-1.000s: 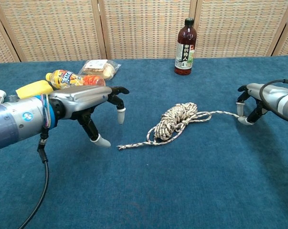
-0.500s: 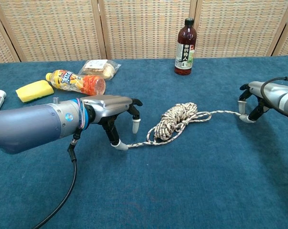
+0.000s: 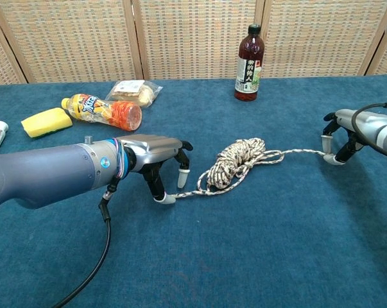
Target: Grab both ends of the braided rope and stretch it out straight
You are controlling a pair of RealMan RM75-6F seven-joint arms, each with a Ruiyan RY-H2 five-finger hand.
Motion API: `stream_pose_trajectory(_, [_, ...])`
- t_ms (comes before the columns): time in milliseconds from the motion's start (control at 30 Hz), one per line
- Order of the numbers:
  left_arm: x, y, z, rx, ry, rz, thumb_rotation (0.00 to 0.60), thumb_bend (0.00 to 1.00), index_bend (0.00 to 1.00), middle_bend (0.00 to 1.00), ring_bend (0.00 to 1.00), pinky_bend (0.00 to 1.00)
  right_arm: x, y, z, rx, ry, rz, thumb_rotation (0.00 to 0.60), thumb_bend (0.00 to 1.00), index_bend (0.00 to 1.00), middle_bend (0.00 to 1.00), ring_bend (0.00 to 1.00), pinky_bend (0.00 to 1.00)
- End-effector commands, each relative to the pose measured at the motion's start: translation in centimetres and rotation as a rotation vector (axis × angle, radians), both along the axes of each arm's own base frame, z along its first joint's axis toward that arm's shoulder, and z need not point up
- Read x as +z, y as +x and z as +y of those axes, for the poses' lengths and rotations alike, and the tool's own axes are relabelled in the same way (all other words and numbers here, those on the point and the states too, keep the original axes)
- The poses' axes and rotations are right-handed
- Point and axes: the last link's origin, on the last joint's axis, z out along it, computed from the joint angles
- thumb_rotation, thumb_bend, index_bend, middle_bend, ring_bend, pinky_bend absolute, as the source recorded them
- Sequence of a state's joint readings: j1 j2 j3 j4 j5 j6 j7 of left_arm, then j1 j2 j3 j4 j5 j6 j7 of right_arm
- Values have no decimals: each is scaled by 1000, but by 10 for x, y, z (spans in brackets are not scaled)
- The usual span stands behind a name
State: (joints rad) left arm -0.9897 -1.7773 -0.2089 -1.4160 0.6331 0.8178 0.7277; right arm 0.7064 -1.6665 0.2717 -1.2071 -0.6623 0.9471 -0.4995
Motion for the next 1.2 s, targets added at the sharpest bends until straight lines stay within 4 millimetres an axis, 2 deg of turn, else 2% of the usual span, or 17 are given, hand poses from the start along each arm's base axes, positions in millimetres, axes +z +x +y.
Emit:
stream_pose_trajectory(33, [-2, -1, 1, 5, -3, 7, 600, 297, 506, 0, 0, 0, 0, 0, 0, -1, -1, 0, 600, 475, 673, 0, 0, 0])
stream_pose_trajectory(267, [-5, -1, 0, 11, -11, 14, 600, 307, 531, 0, 0, 0, 1, 0, 0, -2, -1, -2, 600, 475, 673, 0, 0, 0])
stream_pose_trajectory(433, [-7, -2, 1, 9, -7, 27, 600, 377, 555, 0, 0, 0, 2, -4, 0, -9, 0, 10, 600, 476, 675, 0, 0, 0])
stream_pose_trajectory(767, [-8, -5, 1, 18, -13, 25, 600, 418, 579, 0, 0, 0, 2, -7, -1, -16, 1, 8, 600, 477, 675, 0, 0, 0])
stream_pose_trajectory(1200, [-6, -6, 5, 11, 12, 27, 600, 476, 736, 0, 0, 0, 3, -7, -2, -11, -2, 6, 600, 479, 689, 0, 0, 0])
